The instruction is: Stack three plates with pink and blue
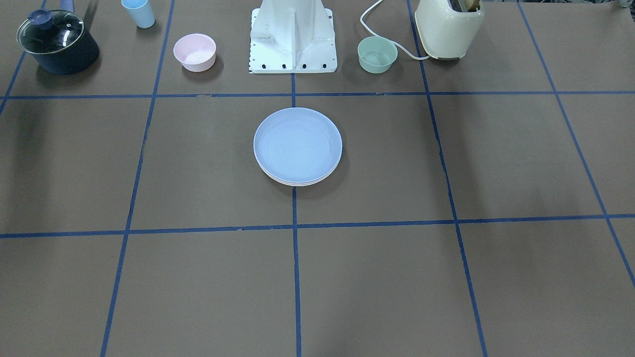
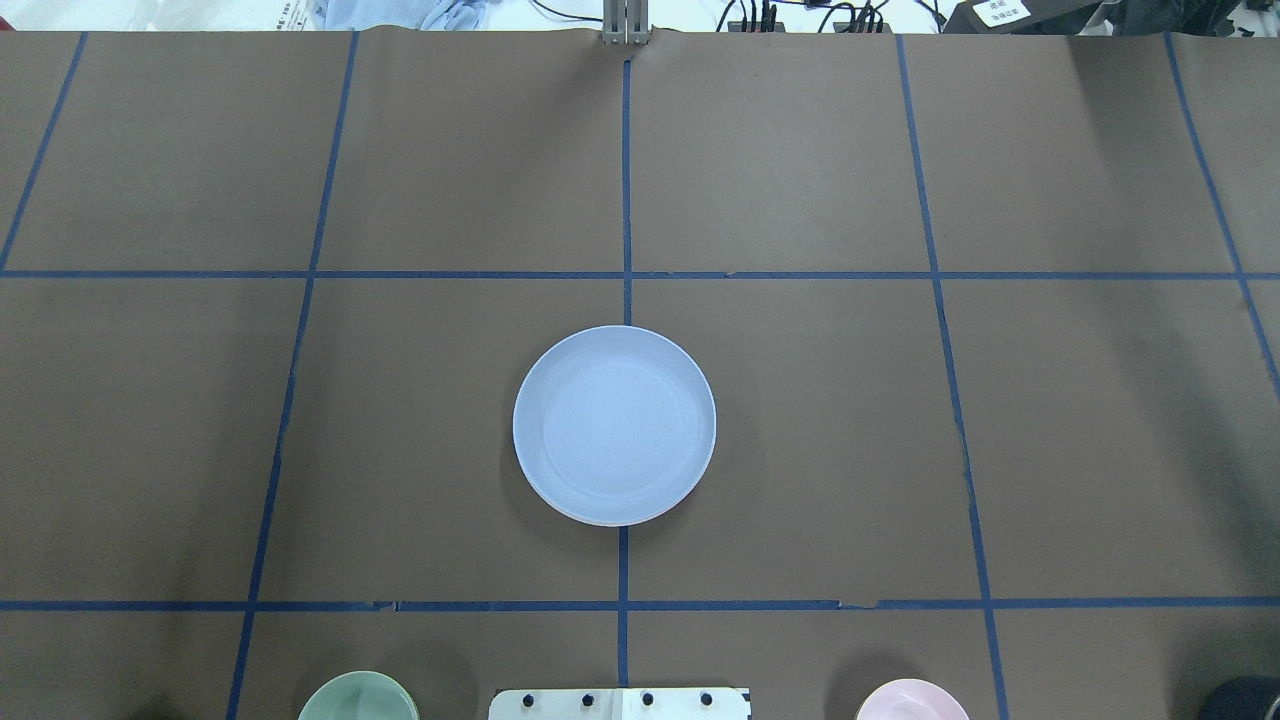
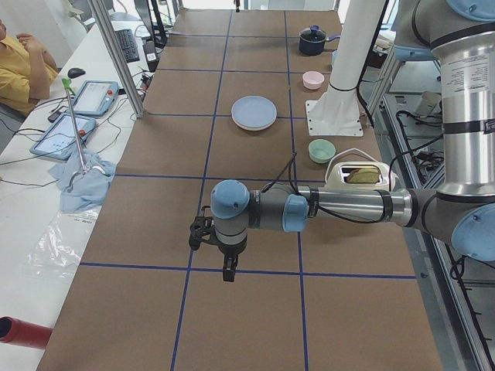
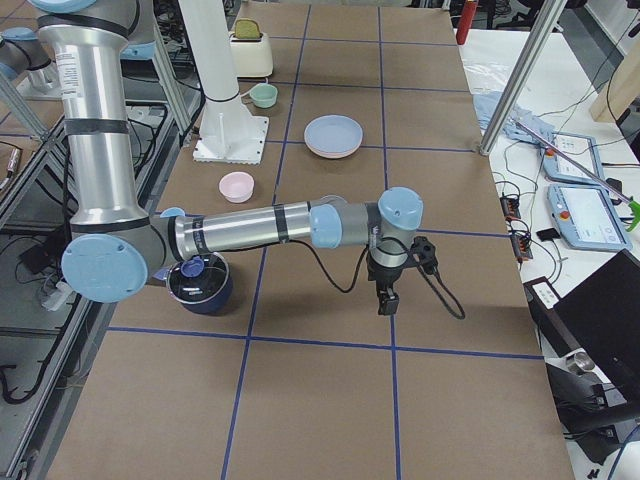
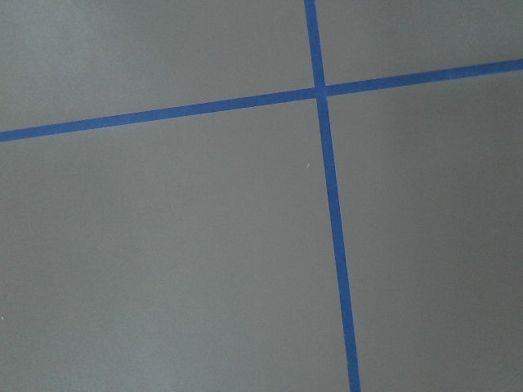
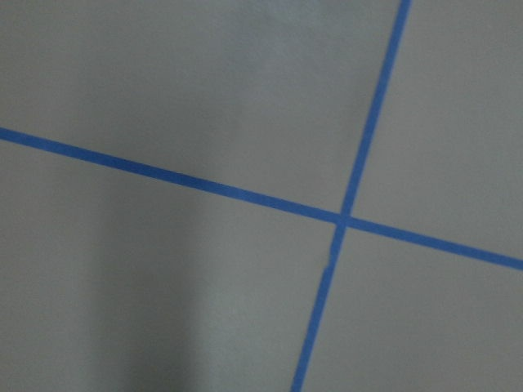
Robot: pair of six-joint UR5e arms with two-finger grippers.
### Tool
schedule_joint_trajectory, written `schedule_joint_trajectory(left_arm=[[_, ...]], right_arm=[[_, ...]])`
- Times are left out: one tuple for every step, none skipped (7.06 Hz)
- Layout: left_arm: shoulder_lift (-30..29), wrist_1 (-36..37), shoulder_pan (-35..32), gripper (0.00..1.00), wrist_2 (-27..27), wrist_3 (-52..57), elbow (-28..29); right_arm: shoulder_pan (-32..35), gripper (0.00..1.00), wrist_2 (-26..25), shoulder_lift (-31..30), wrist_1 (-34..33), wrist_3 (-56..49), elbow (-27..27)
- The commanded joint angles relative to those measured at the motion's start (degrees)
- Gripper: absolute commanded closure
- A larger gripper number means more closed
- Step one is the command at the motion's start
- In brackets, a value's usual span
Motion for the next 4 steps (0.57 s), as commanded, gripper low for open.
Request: schedule_joint_trajectory(left_arm=[[0.2, -0.5, 0.0, 0.0, -4.8, -1.6, -0.1], [0.1, -0.7, 0.1, 0.0, -4.2, -1.3, 0.1], [0.3, -1.0, 0.1, 0.0, -4.6, -0.9, -0.3], [0.2, -1.3, 0.2, 0.0, -4.2, -0.9, -0.4]], right_arm=[[3.1, 0.0, 0.1, -5.2, 2.1, -0.1, 4.3], [3.1, 0.0, 0.2, -6.8, 2.1, -0.1, 5.7], [3.1, 0.0, -0.3, -7.7, 2.3, -0.1, 5.9], [3.1, 0.0, -0.6, -8.3, 2.4, -0.1, 6.1]])
